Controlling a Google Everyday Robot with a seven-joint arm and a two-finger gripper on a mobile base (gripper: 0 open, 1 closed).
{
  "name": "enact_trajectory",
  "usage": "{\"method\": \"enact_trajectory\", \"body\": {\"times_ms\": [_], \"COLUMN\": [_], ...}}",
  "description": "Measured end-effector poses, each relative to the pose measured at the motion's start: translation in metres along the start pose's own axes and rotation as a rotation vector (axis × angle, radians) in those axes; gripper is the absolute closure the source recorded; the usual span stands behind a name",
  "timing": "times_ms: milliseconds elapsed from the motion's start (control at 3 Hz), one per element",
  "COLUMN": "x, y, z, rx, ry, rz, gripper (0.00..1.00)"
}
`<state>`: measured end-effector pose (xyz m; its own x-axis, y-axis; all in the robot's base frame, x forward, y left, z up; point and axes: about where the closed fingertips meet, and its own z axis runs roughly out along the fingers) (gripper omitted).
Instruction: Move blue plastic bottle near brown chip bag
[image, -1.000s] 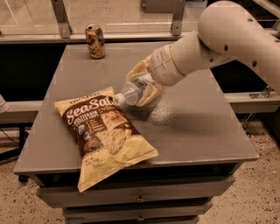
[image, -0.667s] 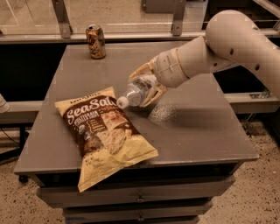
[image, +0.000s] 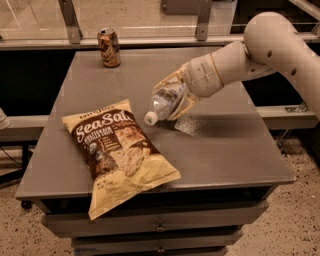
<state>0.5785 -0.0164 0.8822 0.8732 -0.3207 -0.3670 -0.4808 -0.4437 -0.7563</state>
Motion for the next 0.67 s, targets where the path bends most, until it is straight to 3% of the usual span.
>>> {"method": "enact_trajectory", "body": {"times_ms": [667], "x": [-0.0058], "y": [0.0045], "z": [-0.0087], "rx": [-0.033], "ry": [-0.016], "rz": [-0.107], "gripper": [0.35]}}
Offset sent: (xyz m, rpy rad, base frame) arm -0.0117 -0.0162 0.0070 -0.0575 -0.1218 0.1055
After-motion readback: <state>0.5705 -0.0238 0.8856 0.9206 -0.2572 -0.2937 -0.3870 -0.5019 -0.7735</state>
